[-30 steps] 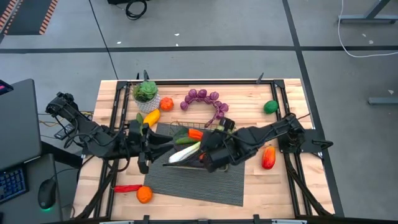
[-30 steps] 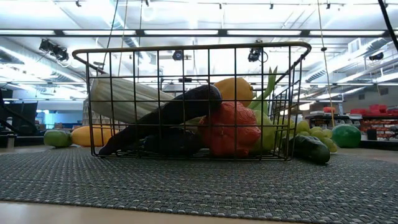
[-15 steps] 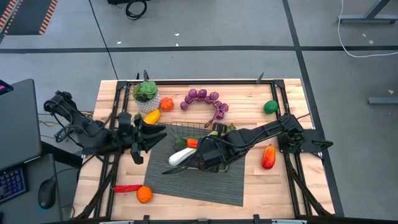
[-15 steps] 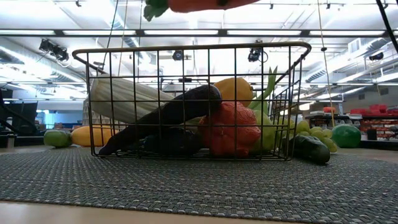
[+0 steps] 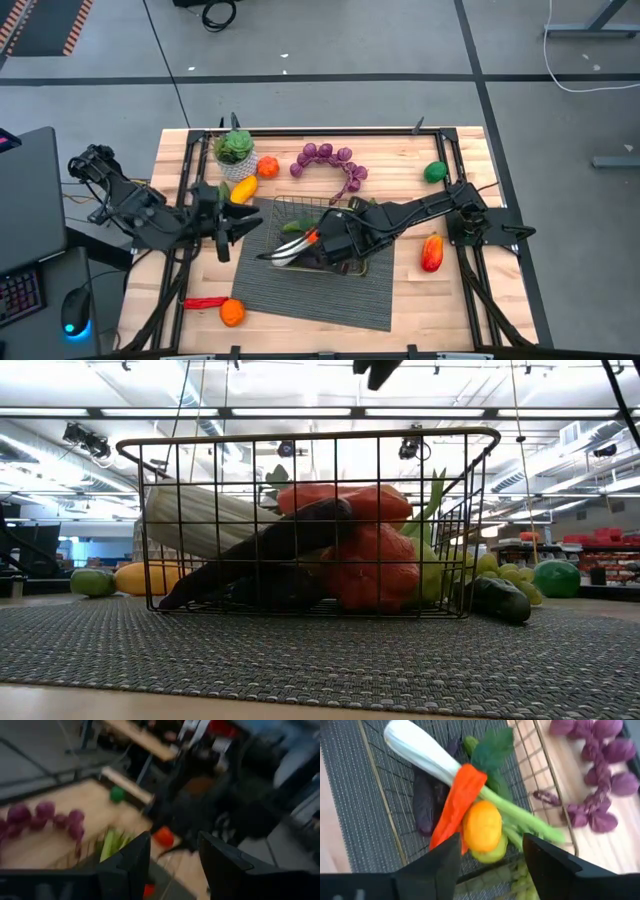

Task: Build produce basket
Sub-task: Adjust the gray mat on the table

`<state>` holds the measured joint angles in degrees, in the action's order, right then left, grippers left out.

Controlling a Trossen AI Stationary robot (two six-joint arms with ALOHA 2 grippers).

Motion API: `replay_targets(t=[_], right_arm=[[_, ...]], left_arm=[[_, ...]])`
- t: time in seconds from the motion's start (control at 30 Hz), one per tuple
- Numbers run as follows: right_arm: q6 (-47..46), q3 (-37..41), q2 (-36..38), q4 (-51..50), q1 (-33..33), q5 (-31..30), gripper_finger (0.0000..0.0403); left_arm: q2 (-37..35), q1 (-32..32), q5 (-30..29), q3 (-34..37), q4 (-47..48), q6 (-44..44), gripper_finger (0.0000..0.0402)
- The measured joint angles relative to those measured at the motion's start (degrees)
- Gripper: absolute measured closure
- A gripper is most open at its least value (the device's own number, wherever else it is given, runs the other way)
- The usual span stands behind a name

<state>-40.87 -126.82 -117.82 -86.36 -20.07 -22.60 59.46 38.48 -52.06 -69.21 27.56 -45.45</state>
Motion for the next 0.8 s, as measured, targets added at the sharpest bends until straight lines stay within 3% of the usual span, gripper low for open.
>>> replay_targets(t=[0.13, 0.4, 0.6, 0.8], right_arm=[[-5.65, 0.00, 0.08, -2.43, -1.26, 3.98, 0.0163], [-20.42, 0.00, 0.07, -2.76, -6.81, 17.88, 0.0160], [-34.31, 0.56, -0.24, -1.11, -13.31, 14.59, 0.0160], [-45.22, 9.14, -0.26, 3.68, -17.26, 12.47, 0.0160]], left_arm=[[0.00, -0.04, 6.51, 0.00, 12.60, -9.25, 0.0230], [0.11, -0.04, 18.84, 0.04, 36.81, -24.25, 0.0230], [0.11, -0.10, 25.40, 1.07, 44.27, -26.99, 0.0230], [0.13, -0.44, 32.45, 6.47, 39.10, -30.34, 0.0230]])
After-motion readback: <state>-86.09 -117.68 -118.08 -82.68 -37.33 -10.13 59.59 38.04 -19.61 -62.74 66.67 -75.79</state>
